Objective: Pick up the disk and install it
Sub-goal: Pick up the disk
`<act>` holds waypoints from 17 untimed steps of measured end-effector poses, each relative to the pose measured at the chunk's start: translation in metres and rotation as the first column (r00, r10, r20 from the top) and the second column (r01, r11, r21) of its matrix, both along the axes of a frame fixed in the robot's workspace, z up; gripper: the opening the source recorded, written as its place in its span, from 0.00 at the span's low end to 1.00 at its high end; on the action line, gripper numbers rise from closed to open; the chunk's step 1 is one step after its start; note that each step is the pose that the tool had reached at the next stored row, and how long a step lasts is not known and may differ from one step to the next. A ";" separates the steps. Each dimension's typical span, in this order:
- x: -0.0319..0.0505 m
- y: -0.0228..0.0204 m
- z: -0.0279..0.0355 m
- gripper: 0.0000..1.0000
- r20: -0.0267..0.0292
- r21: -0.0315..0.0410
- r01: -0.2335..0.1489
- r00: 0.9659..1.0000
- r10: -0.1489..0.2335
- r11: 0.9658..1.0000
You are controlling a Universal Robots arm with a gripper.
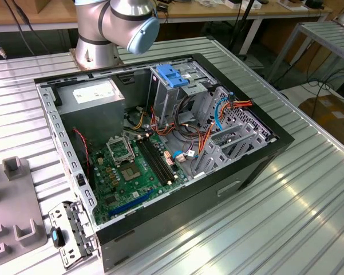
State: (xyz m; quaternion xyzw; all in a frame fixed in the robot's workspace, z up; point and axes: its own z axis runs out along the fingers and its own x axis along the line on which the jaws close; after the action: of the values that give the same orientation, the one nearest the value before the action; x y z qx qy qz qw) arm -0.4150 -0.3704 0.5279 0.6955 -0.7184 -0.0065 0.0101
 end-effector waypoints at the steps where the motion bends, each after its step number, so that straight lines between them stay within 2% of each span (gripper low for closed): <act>1: 0.0004 0.0000 0.0000 0.37 0.000 0.000 0.000 1.000 0.000 1.000; 17: 0.0086 0.0000 -0.0009 0.37 0.000 0.000 0.000 1.000 0.000 1.000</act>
State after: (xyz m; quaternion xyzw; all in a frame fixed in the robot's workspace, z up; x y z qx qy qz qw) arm -0.4064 -0.3704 0.5269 0.6955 -0.7185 -0.0065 0.0101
